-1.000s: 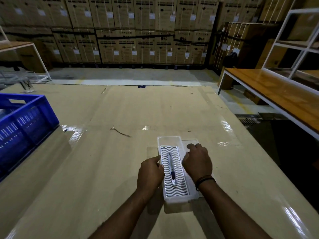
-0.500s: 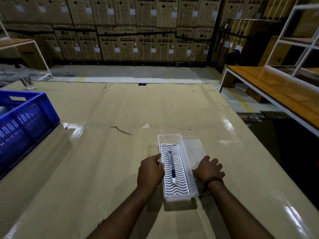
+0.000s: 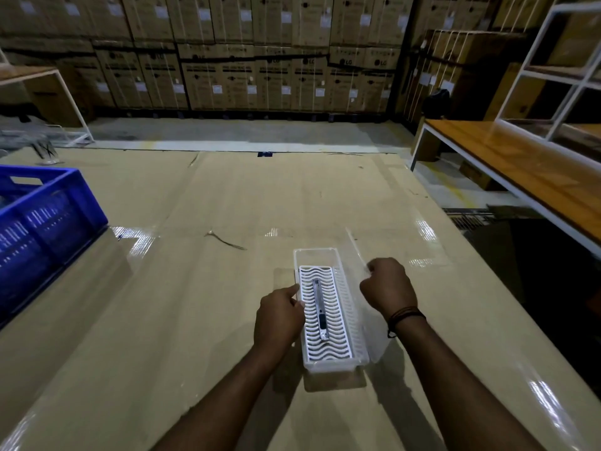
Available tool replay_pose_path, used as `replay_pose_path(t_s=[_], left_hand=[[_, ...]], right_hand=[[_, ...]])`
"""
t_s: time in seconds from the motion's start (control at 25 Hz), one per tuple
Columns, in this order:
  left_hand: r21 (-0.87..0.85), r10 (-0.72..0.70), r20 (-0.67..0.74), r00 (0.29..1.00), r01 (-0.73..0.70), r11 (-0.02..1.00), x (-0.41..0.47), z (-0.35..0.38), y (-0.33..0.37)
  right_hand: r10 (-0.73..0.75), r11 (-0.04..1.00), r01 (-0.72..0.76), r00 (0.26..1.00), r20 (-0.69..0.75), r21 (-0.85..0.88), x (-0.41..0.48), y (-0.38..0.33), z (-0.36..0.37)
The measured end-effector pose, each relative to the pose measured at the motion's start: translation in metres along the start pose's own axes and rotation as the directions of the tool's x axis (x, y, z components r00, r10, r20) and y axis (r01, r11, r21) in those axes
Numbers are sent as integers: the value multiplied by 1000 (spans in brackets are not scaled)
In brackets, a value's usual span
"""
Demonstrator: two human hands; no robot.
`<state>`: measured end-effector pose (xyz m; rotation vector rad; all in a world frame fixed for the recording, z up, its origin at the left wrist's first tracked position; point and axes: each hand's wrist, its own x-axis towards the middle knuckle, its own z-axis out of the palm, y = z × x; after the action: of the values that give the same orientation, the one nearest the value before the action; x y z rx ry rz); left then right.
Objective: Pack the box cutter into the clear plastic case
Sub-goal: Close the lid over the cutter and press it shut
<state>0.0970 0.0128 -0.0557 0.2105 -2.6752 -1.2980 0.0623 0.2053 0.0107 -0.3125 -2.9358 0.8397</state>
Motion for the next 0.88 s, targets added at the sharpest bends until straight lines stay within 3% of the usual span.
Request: replay_pose_path(t_s=[0.32,0.72,0.88], left_hand=[[-24,-5,22,1000,6,1000,-2,-4,7],[-9,-27,153,988,29,1000,4,-10,-9],[-164,-92,171,981,120,979,11,-11,-16]], right_hand=[[-129,991,127,990,-50,-43,-31,-44,14],[-272,950,277,961,56,-146,-53,-57,74],[-287,945,293,956,60,-144,-53,-55,83]])
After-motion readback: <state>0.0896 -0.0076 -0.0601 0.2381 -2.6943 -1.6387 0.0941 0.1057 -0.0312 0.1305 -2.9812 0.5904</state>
